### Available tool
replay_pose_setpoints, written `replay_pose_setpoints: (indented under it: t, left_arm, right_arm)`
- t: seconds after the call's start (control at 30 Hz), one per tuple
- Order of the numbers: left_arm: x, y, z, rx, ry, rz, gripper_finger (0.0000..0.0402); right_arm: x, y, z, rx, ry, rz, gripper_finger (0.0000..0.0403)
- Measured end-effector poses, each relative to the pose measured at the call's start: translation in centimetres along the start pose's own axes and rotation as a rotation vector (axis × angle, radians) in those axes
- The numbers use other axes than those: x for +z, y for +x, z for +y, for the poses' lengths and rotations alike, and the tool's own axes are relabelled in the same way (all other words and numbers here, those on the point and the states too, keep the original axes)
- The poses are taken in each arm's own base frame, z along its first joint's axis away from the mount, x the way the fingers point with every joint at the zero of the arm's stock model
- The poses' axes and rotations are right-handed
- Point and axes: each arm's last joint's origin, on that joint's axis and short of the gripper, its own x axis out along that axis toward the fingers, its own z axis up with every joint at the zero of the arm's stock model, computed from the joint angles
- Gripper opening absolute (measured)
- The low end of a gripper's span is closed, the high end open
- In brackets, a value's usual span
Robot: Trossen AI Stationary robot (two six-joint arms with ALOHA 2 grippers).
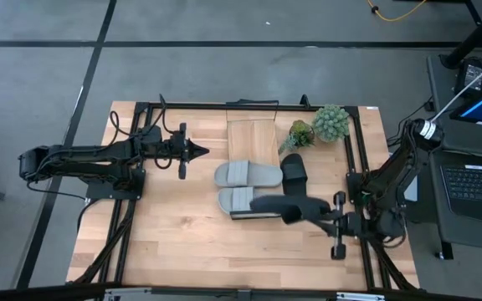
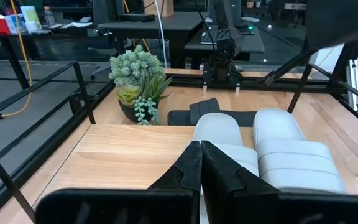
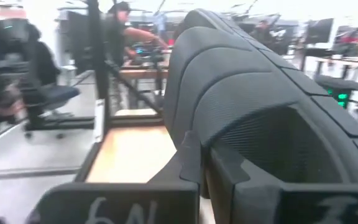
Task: Pick and place slides into the shelf
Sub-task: Put the bottom black slipper on the shelf
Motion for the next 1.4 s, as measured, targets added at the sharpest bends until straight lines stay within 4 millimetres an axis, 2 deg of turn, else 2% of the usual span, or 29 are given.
replay_pose_setpoints:
  t: [0.2, 0.4, 0.73, 0.9, 1.1, 1.4]
  left_arm:
    - [0.0, 0.0, 0.0, 0.000, 0.002, -0.003, 0.0000]
    - [0.0, 0.0, 0.0, 0.001, 0.002, -0.002, 0.0000]
    - [0.0, 0.0, 0.0, 0.001, 0.007, 0.000, 0.0000]
    - [0.0, 0.0, 0.0, 0.001, 0.011, 0.001, 0.0000]
    - [0.0, 0.0, 0.0, 0.001, 0.050, 0.002, 0.0000]
    - [0.0, 0.0, 0.0, 0.001, 0.050, 0.004, 0.0000]
  right_arm:
    - [1.5, 2.0, -2.2, -0.101, -0.057, -0.029, 0.0011]
    - [4.4, 3.5, -4.3, -0.215, -0.146, -0.049, 0.0011]
    - [8.3, 7.1, -6.7, -0.292, -0.303, 0.107, 0.0011]
    - [8.7, 9.1, -9.3, -0.267, -0.255, 0.227, 0.0011]
    - [8.2, 10.9, -12.8, -0.243, -0.215, 0.308, 0.0011]
    - [8.0, 12.6, -18.5, -0.086, -0.108, 0.369, 0.0011]
